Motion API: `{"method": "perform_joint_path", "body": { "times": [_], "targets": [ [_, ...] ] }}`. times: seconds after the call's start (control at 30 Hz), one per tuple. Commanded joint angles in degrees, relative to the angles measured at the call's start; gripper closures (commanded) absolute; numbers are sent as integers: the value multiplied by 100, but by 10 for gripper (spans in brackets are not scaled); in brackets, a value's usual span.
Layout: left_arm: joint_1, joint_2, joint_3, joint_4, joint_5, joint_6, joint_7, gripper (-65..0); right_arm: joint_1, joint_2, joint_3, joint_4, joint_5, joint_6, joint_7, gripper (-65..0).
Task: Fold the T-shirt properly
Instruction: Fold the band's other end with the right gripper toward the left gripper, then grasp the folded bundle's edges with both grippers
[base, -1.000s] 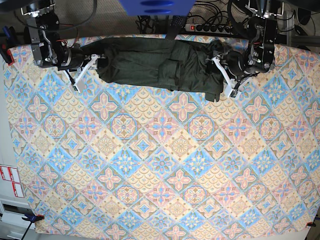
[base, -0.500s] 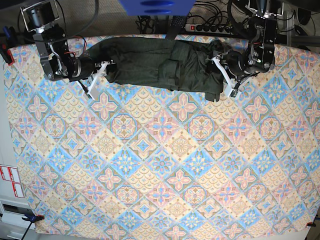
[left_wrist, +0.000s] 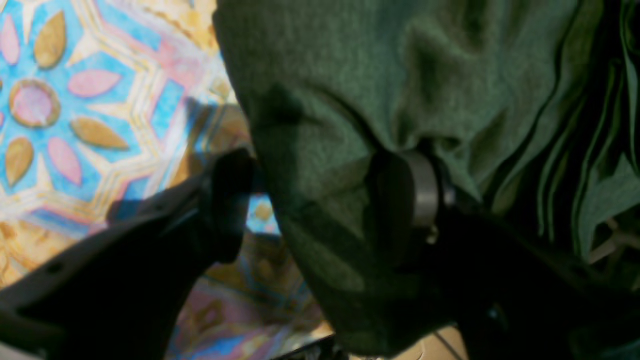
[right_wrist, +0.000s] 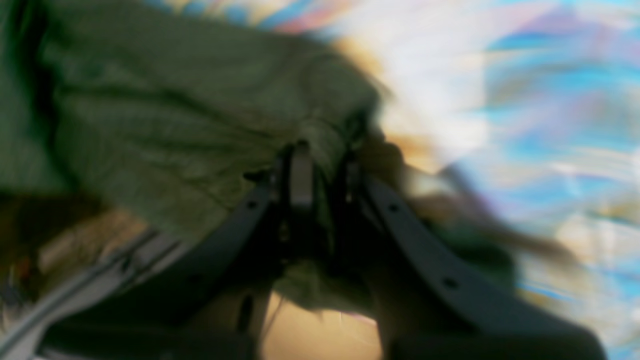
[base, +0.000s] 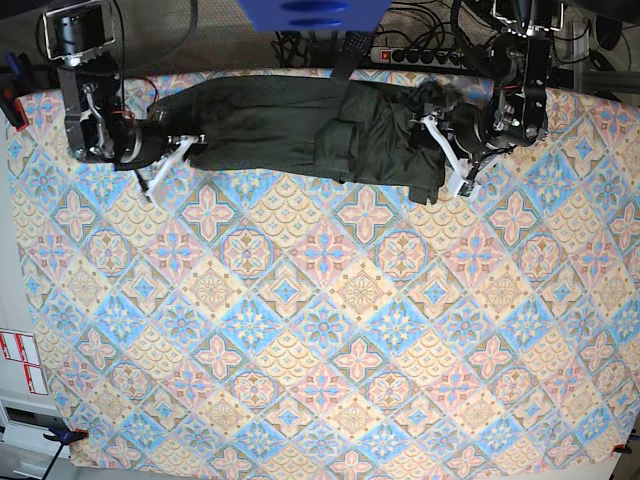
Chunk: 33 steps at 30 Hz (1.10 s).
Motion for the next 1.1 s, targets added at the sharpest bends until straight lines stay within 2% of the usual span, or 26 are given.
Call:
{"method": "perform_joint_path", "body": {
  "times": [0.0, 0.17, 0.4, 0.53, 0.77, 0.83, 0.97, 1.07],
  "targets": [
    [-45, 47, 6, 73, -24, -16, -18, -369, 74, 112, 198, 87, -7, -12, 60, -34],
    [-142, 285, 14, 73, -24, -16, -18, -369, 83, 112, 646, 61, -16, -12, 60, -34],
    [-467, 671, 23, 64, 2, -16, -18, -369, 795, 138, 840, -273, -25, -12, 60, -33],
    [-511, 715, 23, 64, -6, -16, -9, -369, 1050, 138, 840, -432, -16, -12, 42, -33],
    [-484, 707, 14, 73, -15, -16, -9, -369, 980, 129, 769, -62, -7, -3, 33, -33],
    [-476, 680, 14, 73, -15, -16, -9, -369, 821, 129, 646, 96, -7, 129, 33, -33],
    [-467, 671, 14, 73, 2, -16, -9, -369, 769, 112, 365, 439, -7, 701, 33, -33],
    [-467, 663, 14, 73, 29, -16, -9, -369, 795, 103, 136, 702, -7, 788, 33, -33]
  ]
}}
